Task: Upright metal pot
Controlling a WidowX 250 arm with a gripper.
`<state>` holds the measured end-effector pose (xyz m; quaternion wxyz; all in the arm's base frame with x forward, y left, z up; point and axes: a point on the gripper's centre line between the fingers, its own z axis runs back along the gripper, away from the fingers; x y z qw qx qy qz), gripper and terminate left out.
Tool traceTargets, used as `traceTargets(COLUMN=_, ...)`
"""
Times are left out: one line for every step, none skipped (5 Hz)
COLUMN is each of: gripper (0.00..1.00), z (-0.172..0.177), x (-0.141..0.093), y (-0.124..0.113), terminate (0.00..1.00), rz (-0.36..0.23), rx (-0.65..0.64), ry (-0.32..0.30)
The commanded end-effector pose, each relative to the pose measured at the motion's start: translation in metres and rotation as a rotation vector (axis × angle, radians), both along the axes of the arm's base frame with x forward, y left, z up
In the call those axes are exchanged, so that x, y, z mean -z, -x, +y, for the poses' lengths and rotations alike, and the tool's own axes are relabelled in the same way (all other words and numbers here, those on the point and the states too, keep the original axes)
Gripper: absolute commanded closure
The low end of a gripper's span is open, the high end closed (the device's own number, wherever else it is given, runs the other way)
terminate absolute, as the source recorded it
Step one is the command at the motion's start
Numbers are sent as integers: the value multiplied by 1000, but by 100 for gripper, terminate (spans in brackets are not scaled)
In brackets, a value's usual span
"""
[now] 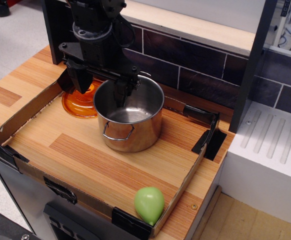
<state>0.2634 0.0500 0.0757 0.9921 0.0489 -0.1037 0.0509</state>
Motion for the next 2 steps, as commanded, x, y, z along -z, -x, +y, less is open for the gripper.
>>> traceTargets(gripper=0, z=2, x=-3, y=-1, terminate=0, rz=-35, rx=-6, ry=-5)
traceTargets(gripper=0, z=2, x=-3, y=-1, terminate=100, rz=-35, rx=-6, ry=-5)
